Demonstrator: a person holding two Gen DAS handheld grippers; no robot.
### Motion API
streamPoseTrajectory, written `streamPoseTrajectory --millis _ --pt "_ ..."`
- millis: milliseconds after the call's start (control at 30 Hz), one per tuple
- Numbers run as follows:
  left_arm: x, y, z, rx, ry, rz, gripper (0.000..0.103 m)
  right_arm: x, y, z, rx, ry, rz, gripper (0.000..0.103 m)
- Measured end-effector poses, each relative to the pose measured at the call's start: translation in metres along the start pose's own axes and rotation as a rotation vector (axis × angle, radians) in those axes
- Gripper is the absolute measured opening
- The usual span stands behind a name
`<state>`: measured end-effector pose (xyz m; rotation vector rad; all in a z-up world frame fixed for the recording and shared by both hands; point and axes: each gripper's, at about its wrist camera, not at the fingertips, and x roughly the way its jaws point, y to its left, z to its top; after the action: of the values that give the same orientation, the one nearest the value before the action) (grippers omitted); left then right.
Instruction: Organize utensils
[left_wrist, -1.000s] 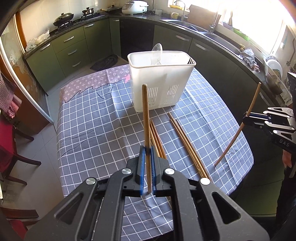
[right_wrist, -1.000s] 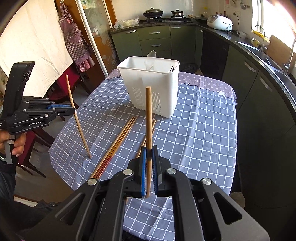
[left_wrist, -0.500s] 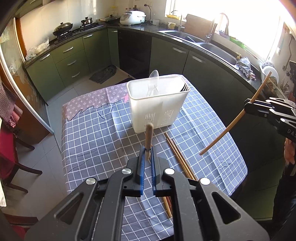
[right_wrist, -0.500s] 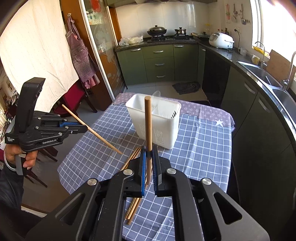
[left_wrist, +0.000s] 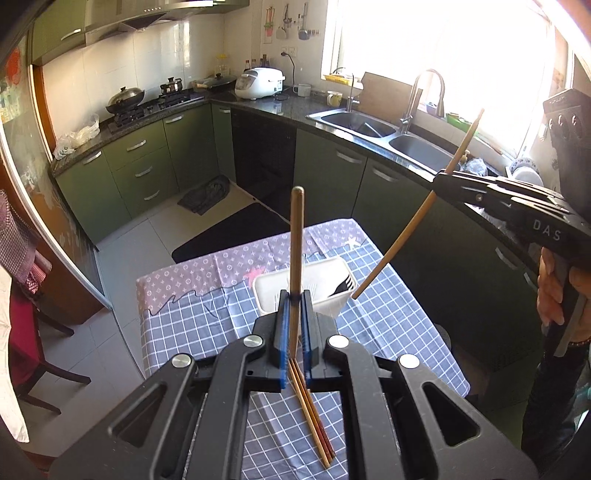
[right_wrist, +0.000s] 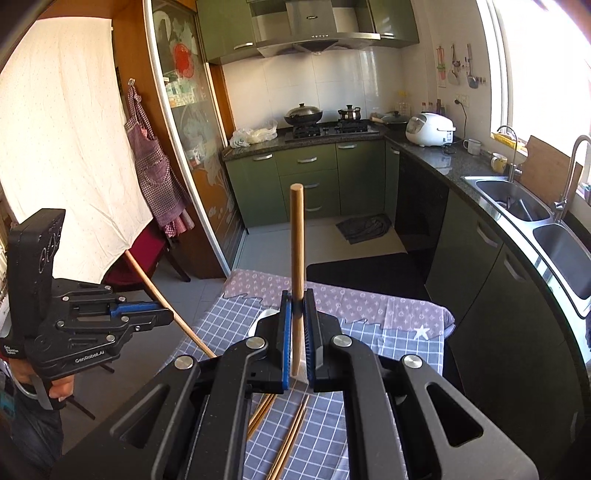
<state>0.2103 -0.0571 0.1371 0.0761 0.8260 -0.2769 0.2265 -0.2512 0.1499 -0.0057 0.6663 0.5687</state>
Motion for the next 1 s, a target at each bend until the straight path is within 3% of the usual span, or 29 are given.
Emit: streamPoseTrajectory --millis 233,567,1000 --pt "0.018 0.003 0.033 -0.018 -0.047 0.007 0.006 0.043 -0.003 0.021 0.002 0.023 -0.056 0.007" --pt "0.091 0.018 0.031 -0.054 0.019 0.033 0.006 0.126 -0.01 -0.023 -0.01 0.174 -0.056 0.007" --pt "0.099 0.02 0.015 -0.053 0.024 0.018 0.003 0.148 -0.01 -0.056 -0.016 0.23 -0.056 0.007"
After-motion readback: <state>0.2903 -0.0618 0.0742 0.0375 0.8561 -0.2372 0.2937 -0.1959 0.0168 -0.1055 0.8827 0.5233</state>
